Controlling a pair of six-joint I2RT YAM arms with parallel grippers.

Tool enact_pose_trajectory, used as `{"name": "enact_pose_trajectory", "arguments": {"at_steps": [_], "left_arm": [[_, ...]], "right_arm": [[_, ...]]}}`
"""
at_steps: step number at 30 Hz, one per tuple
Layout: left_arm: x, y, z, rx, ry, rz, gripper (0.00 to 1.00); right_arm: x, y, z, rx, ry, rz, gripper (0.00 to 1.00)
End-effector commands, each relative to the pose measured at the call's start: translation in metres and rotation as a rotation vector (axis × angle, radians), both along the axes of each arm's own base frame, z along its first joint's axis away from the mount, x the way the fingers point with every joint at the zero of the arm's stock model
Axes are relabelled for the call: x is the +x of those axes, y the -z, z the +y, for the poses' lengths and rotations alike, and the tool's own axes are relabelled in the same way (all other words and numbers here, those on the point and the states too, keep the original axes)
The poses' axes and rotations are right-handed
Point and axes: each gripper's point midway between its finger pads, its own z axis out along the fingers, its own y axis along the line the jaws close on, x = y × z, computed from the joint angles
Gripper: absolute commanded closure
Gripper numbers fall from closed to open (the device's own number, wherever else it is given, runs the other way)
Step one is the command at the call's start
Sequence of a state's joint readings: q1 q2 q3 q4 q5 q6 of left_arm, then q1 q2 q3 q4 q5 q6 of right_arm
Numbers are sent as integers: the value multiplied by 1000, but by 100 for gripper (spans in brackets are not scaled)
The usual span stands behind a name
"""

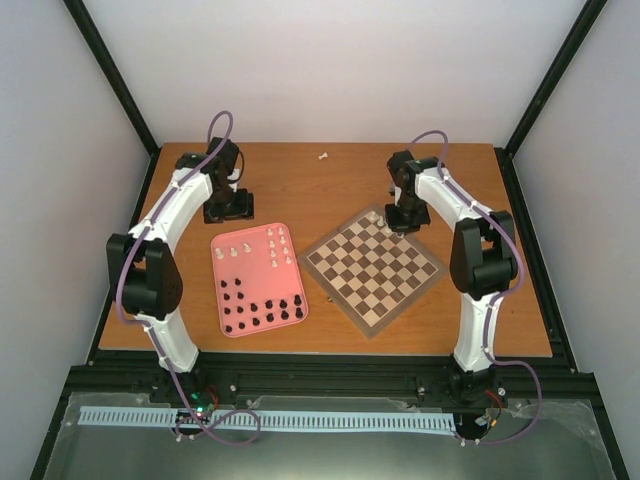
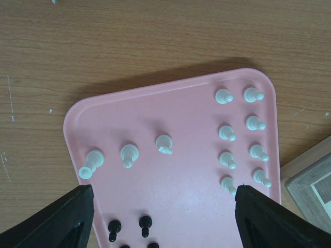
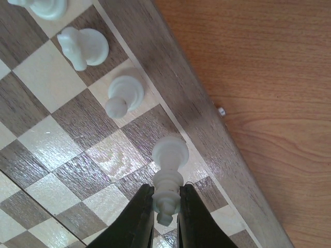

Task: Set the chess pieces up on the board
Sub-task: Place the chess piece on the chessboard.

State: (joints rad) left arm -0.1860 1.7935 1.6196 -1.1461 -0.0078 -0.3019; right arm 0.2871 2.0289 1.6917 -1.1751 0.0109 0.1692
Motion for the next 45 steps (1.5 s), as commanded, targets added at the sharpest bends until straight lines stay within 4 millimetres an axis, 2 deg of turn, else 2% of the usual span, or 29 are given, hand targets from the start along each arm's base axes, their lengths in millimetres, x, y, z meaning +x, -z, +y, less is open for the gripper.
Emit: {"name": "enact_pose_trajectory", "arguments": {"at_steps": [1, 33, 45], "left_arm": [[9, -7, 2, 2, 12, -21, 23], [13, -4, -1, -7, 17, -12, 23], [14, -2, -2, -8, 18, -9, 23]], "right_arm": [[11, -3, 1, 7, -2, -26, 94], [18, 21, 5, 7, -4, 21, 92], [12, 18, 6, 18, -5, 28, 92]]}}
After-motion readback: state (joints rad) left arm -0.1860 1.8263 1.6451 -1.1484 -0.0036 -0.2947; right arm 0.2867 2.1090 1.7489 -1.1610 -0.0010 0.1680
